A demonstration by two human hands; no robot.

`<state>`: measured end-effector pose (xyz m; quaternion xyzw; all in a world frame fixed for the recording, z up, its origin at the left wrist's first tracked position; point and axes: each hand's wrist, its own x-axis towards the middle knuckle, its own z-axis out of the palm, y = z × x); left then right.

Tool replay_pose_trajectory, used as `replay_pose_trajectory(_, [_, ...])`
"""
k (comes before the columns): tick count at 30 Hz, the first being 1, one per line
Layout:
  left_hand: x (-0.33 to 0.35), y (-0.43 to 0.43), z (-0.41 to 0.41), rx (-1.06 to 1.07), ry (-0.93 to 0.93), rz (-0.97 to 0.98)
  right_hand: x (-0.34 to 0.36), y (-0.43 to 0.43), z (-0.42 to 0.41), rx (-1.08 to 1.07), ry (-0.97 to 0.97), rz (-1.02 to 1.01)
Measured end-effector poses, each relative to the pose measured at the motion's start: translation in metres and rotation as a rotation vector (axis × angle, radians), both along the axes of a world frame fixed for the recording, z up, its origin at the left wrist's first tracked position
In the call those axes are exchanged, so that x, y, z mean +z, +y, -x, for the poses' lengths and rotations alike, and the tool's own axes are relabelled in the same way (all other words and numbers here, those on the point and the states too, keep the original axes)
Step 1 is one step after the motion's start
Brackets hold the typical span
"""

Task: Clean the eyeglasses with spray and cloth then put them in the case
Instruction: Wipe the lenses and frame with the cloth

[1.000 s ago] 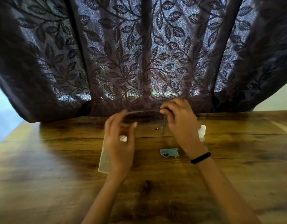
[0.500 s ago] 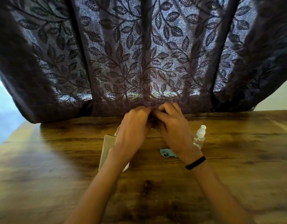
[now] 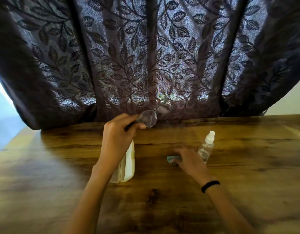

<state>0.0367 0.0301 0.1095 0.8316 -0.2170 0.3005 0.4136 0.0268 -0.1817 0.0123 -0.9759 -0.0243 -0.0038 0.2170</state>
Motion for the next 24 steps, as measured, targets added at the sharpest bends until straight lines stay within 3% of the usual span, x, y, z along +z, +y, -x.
replay_pose_trajectory(3, [-0.009,0.0,0.003,-0.013,0.054,0.074,-0.018,0.005,0.004,-0.001,0.064,0.073])
replay_pose_trajectory(6, [-0.014,0.0,0.005,-0.018,-0.001,0.08,-0.023,0.006,0.006,-0.024,-0.024,0.017])
replay_pose_trajectory(9, [-0.018,0.0,0.007,0.002,-0.013,0.114,-0.003,0.006,0.007,-0.072,-0.188,-0.232])
replay_pose_trajectory(12, [-0.02,-0.002,0.007,0.001,-0.055,0.119,0.041,0.014,0.012,-0.099,-0.47,-0.614])
replay_pose_trajectory(14, [-0.021,-0.004,0.008,-0.018,-0.093,0.112,0.072,0.021,0.015,-0.025,-0.676,-0.719])
replay_pose_trajectory(16, [-0.022,-0.006,0.008,-0.037,-0.134,0.085,0.096,0.03,0.018,0.057,-0.784,-0.691])
replay_pose_trajectory(24, [-0.028,-0.014,0.006,-0.055,-0.197,0.108,0.11,0.057,0.02,0.169,-0.813,-0.333])
